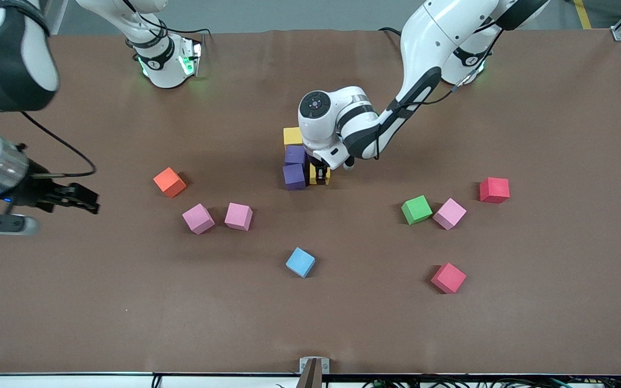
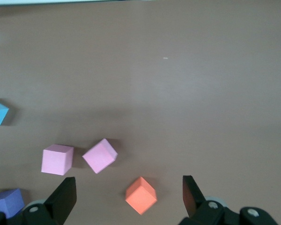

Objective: Arrange 11 blocks into digit 3
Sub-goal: 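Carry yellow to the row with the left gripper while the right gripper reaches pink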

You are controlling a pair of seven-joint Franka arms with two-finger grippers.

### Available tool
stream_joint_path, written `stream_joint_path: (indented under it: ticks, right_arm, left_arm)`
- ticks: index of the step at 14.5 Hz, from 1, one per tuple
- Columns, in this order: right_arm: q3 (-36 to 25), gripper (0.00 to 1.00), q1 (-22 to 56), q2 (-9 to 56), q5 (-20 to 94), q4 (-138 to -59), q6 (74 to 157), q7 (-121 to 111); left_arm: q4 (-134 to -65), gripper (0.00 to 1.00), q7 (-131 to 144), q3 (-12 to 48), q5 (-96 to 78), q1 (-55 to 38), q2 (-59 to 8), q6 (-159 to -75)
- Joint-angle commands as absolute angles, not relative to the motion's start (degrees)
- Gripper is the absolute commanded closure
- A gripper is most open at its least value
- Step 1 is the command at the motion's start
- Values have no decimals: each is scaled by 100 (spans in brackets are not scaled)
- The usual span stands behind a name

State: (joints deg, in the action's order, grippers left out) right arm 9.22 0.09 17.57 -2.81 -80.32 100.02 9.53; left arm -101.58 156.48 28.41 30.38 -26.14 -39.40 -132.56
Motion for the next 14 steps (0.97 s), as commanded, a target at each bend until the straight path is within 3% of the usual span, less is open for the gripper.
stream_joint_path:
  ticks: [1,3,7,14]
  right_arm:
    - [914,0,307,2073,-387,-8488,10754,1020]
    - [914,0,448,2197,-387,-9007,11310,1020]
    - [914,0,527,2557,-387,-9097,11198,1002]
    - [905,0,659,2593,-396,-9070,11092,993]
  left_arm:
    - [-10081,72,16145,2777,3410,-2689,-4025,-13298]
    - [-9994,72,16154,2777,3401,-2768,-4052,-13298]
    - [-9818,72,16181,2769,3401,-2847,-4218,-13289]
    - [-9686,72,16233,2689,3393,-2962,-4359,-13289]
